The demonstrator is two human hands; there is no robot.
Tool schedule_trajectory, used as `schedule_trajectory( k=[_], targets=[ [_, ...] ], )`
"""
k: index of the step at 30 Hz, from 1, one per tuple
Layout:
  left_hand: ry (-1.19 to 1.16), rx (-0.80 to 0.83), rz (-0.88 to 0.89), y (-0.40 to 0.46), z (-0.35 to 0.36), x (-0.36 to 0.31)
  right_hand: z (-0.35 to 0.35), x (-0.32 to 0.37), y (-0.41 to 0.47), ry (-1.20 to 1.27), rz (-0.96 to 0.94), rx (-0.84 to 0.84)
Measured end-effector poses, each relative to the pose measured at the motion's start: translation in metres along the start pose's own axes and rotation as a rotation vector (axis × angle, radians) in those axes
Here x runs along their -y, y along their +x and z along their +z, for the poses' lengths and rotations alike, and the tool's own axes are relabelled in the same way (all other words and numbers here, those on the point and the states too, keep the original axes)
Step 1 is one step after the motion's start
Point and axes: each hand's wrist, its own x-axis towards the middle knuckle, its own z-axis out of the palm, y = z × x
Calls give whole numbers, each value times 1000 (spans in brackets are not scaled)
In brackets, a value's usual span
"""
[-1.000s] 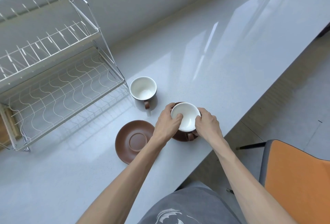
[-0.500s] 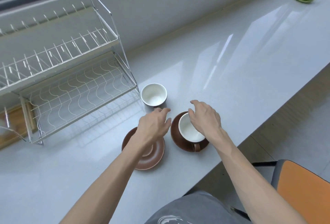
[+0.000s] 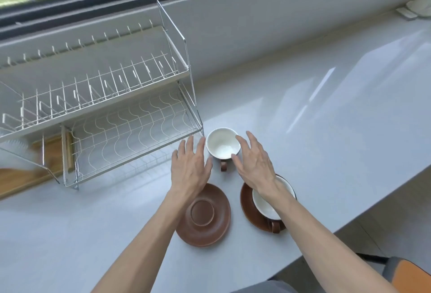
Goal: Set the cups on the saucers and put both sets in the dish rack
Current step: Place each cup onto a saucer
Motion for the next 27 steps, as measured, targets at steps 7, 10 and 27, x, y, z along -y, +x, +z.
schedule_trajectory(
  k=[7,10,27],
  targets=[
    [-412,49,-186,21,13,-14,15,1,27,93,47,62],
    [-513,117,-241,30,18,-15,20,3,37,119,69,66],
    [-1150,283,-548,42,27,-6,25,6,47,177,190,46]
  ],
)
